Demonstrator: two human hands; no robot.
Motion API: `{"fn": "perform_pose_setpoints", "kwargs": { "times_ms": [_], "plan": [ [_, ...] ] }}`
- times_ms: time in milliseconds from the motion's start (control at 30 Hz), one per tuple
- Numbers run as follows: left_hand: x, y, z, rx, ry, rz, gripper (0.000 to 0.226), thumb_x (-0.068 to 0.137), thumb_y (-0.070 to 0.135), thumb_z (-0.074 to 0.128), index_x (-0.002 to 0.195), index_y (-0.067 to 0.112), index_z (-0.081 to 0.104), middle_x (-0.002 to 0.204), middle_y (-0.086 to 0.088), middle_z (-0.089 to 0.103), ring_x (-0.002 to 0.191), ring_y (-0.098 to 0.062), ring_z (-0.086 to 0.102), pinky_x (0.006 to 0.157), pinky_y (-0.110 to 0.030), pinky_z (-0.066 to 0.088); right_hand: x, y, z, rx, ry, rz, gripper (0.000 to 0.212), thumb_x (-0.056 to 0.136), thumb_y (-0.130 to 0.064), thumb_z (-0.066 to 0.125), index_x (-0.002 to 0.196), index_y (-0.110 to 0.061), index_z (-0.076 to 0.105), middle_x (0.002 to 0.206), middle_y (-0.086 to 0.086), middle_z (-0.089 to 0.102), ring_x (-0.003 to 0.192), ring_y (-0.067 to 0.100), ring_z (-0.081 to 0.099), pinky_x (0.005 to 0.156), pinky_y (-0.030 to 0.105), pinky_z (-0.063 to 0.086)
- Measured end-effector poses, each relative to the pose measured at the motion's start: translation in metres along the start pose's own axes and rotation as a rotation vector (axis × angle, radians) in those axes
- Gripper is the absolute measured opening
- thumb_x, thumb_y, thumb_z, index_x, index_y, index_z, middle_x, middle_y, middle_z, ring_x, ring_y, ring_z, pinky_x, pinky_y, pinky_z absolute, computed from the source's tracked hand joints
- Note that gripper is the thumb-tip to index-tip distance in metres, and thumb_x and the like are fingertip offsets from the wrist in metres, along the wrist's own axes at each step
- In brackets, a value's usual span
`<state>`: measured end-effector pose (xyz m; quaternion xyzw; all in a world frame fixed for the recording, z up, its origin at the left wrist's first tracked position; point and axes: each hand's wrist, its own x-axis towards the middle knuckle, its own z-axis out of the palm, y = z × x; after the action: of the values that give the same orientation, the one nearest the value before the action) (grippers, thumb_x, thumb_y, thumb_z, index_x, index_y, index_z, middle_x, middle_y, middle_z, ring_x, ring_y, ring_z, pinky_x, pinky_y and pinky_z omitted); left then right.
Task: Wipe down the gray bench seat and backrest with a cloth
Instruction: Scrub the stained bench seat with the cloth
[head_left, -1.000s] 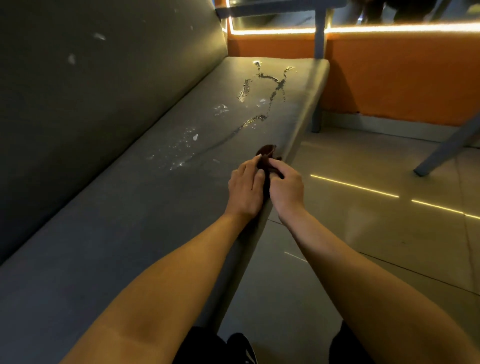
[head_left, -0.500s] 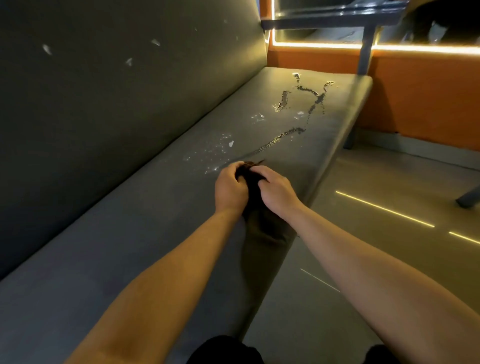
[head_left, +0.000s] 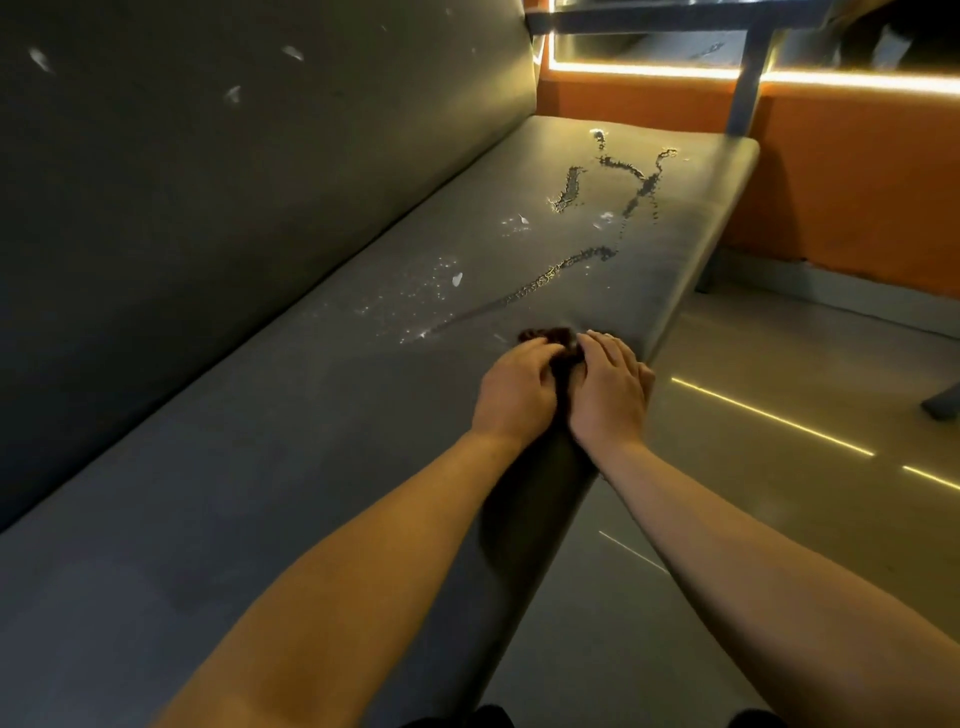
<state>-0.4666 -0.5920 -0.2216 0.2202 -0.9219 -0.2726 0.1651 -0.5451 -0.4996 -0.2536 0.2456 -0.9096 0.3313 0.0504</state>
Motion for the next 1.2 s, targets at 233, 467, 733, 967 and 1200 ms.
{"fn": "perform_pose_setpoints", "kwargs": {
  "times_ms": [233, 467, 733, 967, 1200],
  "plan": [
    [0.002, -0.016, -0.003, 0.150, 0.014, 0.067, 0.043, 0.104, 0.012, 0.047, 0.146, 0.016, 0.053, 0.157, -0.005, 0.043, 0.147, -0.023, 0.036, 0.120, -0.043, 0.033, -0.002, -0.003, -0.003, 0.015, -0.052, 0.020, 0.045, 0.108, -0.016, 0.037, 0.152, -0.019, 0.044, 0.162, -0.002, 0.037, 0.153, 0.015, 0.022, 0.125, 0.035, 0.014],
    [0.031, -0.031, -0.016, 0.067, 0.078, -0.231, 0.044, 0.105, 0.016, 0.040, 0.148, 0.013, 0.051, 0.161, -0.006, 0.038, 0.146, -0.027, 0.036, 0.119, -0.038, 0.029, 0.004, 0.001, -0.003, 0.168, -0.052, 0.029, 0.038, 0.108, -0.021, 0.044, 0.144, -0.017, 0.055, 0.154, 0.000, 0.049, 0.148, 0.017, 0.036, 0.124, 0.038, 0.025],
    [0.002, 0.015, 0.016, 0.006, -0.023, 0.024, 0.039, 0.103, 0.016, 0.049, 0.140, 0.018, 0.060, 0.149, -0.003, 0.055, 0.139, -0.020, 0.048, 0.115, -0.039, 0.041, 0.002, -0.004, -0.005, 0.262, -0.050, 0.102, 0.039, 0.107, -0.013, 0.042, 0.143, -0.015, 0.057, 0.153, 0.004, 0.051, 0.148, 0.019, 0.035, 0.126, 0.039, 0.020],
    [0.021, -0.041, -0.026, 0.216, 0.012, -0.168, 0.047, 0.102, 0.012, 0.041, 0.149, 0.015, 0.048, 0.158, -0.007, 0.040, 0.143, -0.030, 0.040, 0.115, -0.046, 0.038, 0.000, 0.000, -0.004, 0.133, -0.087, 0.042, 0.040, 0.110, -0.022, 0.036, 0.147, -0.017, 0.053, 0.157, 0.000, 0.044, 0.151, 0.017, 0.029, 0.126, 0.038, 0.014],
    [0.020, -0.036, -0.026, 0.151, 0.059, -0.197, 0.044, 0.105, 0.013, 0.039, 0.147, 0.013, 0.052, 0.153, -0.007, 0.048, 0.139, -0.029, 0.045, 0.115, -0.040, 0.034, 0.000, -0.003, 0.000, 0.124, -0.058, 0.052, 0.040, 0.110, -0.021, 0.036, 0.146, -0.016, 0.054, 0.157, 0.000, 0.045, 0.151, 0.017, 0.029, 0.127, 0.038, 0.012]
  ]
}}
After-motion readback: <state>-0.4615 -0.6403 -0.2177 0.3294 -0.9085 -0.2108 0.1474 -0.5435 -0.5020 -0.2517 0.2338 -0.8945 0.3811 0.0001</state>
